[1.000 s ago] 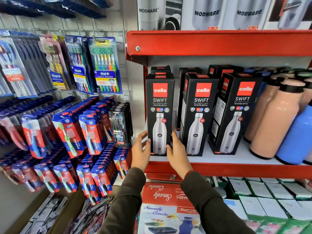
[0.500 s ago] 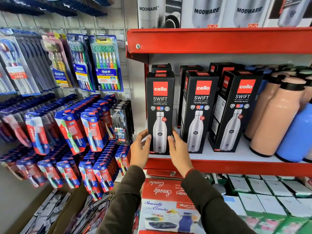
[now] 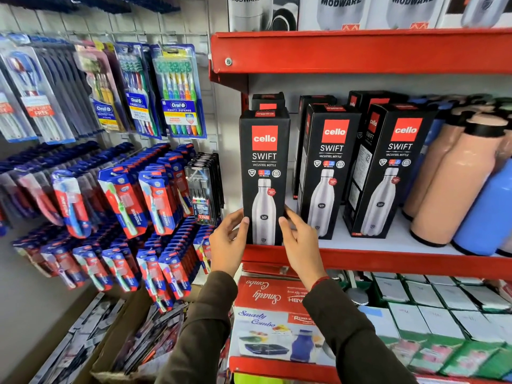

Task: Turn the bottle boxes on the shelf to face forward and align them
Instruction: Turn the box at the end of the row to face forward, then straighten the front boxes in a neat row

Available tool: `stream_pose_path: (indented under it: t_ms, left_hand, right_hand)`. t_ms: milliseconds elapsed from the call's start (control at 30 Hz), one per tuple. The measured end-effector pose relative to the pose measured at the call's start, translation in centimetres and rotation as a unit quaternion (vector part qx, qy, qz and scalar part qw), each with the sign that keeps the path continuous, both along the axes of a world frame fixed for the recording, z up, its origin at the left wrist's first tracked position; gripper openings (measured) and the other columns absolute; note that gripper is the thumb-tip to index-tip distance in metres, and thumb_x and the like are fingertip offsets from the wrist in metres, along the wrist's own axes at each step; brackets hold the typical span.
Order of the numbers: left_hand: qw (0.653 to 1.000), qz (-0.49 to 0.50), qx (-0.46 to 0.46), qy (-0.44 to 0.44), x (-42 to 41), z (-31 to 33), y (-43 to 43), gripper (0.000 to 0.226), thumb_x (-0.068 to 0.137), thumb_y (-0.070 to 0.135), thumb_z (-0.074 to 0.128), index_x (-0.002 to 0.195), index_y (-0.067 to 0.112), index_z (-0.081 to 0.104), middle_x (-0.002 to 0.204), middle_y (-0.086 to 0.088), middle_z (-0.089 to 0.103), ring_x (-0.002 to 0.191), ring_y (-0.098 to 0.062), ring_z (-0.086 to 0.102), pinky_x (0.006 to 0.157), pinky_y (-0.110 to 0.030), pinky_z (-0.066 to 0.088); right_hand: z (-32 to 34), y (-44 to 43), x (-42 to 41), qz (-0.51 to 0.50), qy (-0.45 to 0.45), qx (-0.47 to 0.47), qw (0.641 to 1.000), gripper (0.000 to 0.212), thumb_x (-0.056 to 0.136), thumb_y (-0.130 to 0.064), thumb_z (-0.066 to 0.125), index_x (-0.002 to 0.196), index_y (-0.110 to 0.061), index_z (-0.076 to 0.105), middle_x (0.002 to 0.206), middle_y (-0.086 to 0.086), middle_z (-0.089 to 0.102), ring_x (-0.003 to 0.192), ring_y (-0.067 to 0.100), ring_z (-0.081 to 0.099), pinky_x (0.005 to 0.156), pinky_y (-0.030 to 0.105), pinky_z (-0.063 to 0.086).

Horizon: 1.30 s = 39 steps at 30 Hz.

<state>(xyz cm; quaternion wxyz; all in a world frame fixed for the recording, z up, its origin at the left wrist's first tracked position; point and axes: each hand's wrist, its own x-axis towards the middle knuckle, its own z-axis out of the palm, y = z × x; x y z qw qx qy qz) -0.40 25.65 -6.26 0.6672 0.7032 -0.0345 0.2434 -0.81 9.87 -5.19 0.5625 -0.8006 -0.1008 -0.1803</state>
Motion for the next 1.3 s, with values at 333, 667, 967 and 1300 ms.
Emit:
stream_pose_path:
  t_ms: [333,667,967,1300]
  left_hand:
    - [0.991,0.121,0.046,-0.028,-1.2,-0.7,-2.0,0.029,0.098,0.022,0.056,0.127,0.022,0.057,0.125,0.004,0.060,0.120,-0.009,0.056,0.102,-0.021,0.045]
    - [0.970,0.037,0.187,-0.148,-3.0,1.0,-11.2,0.047,0.103,0.012,0.038,0.149,0.018,0.036,0.150,0.002,0.038,0.144,-0.009,0.032,0.120,-0.029,0.027]
    - [0.996,-0.001,0.070,0.059,2.3,2.0,-15.4,0.046,0.105,0.013,0.035,0.150,0.004,0.034,0.155,-0.012,0.040,0.145,-0.020,0.036,0.105,-0.002,0.020]
    - [0.993,0.074,0.045,0.076,2.6,1.7,-15.4,0.036,0.100,0.023,0.052,0.131,0.007,0.062,0.126,-0.011,0.069,0.119,-0.024,0.063,0.102,-0.026,0.046]
  right_hand:
    - [0.1,-1.4,-0.3,-0.024,-0.035,0.008,0.999,0.034,0.101,-0.031,0.048,0.134,-0.028,0.054,0.121,-0.004,0.064,0.106,0.003,0.063,0.089,0.017,0.053]
    - [0.8,-8.1,0.7,-0.121,-0.073,0.065,0.988,0.053,0.103,-0.023,0.045,0.152,-0.021,0.026,0.156,0.002,0.027,0.142,0.005,0.028,0.116,0.027,0.024]
    - [1.0,-9.9,2.8,-0.058,0.072,0.059,0.994,0.050,0.104,-0.022,0.041,0.150,-0.008,0.031,0.157,0.011,0.035,0.147,0.023,0.030,0.112,0.023,0.021]
    - [1.0,-11.1,2.2,-0.059,0.053,0.032,0.996,0.046,0.103,-0.025,0.045,0.144,-0.005,0.043,0.146,0.013,0.050,0.136,0.024,0.046,0.103,0.021,0.030]
